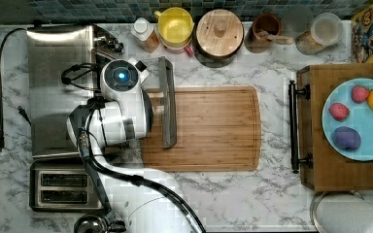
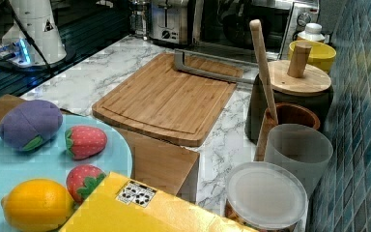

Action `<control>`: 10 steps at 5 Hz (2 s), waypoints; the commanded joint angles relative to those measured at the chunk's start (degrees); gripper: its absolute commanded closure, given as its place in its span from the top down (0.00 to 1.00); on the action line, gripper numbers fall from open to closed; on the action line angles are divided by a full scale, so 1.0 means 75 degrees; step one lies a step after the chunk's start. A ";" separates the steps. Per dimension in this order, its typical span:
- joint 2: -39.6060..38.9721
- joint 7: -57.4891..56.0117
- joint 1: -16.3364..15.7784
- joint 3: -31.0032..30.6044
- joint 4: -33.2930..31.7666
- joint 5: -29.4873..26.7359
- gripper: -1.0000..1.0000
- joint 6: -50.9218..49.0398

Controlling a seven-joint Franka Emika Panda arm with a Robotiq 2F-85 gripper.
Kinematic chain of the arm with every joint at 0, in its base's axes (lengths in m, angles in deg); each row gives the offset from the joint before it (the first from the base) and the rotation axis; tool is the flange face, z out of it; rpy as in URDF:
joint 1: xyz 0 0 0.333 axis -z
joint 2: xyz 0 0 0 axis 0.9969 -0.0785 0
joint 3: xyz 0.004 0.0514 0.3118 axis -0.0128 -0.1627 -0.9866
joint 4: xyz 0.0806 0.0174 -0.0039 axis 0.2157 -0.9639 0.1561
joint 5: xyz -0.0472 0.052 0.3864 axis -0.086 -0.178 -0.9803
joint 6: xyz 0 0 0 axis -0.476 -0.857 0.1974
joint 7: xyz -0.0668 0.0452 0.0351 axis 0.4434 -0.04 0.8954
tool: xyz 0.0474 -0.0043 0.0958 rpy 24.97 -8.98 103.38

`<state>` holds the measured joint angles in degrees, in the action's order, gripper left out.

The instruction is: Put the bowl in the oven.

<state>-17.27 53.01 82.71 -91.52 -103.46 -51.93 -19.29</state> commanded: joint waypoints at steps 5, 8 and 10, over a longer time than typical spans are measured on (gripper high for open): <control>0.2072 -0.0634 0.1377 -0.0245 -0.0936 -0.2698 0.50 -0.0387; 0.2077 -0.0648 0.1300 -0.0163 -0.0933 -0.2719 0.50 -0.0393; 0.2075 -0.0640 0.1353 -0.0219 -0.0934 -0.2704 0.50 -0.0391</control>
<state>-2.92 50.36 92.35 -93.09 -112.42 -71.84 -21.47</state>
